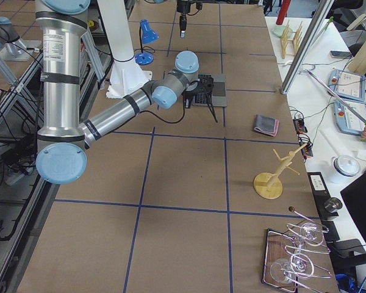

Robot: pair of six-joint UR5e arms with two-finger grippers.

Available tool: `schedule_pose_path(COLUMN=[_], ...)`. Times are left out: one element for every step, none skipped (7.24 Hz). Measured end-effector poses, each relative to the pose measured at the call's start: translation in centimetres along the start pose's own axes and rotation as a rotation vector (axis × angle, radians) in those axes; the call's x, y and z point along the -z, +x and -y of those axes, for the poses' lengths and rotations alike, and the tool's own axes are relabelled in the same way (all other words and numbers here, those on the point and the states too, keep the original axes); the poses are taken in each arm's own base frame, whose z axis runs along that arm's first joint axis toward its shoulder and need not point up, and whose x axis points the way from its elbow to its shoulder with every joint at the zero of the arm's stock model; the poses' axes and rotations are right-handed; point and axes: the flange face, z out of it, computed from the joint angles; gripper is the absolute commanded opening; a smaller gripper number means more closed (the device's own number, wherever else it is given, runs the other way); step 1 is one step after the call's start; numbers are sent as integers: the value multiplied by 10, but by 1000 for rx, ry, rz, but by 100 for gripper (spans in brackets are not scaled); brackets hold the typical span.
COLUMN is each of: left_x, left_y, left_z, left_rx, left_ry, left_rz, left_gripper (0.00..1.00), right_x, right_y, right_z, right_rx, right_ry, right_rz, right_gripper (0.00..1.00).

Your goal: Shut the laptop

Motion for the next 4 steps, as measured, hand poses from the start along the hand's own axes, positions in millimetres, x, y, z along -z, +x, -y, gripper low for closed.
schedule_pose_path(left_x=[-5,-8,-14,-22], left_y=[6,10,13,14], left_z=[-9,-14,-16,-15], left_rx=[-2,-4,-5,-3], left_ry=[-18,-26,-34,-33], left_rz=[-4,-6,-3,9], left_gripper=[1,1,1,1], right_x=[-36,-66,-94,-118], right_y=[-28,-51,-74,-95], right_z=[-34,-70,-104,-131], right_rx=[-9,0,21,44], right_ry=[16,18,35,74], right_rz=[10,21,29,40], right_gripper=[3,2,2,1])
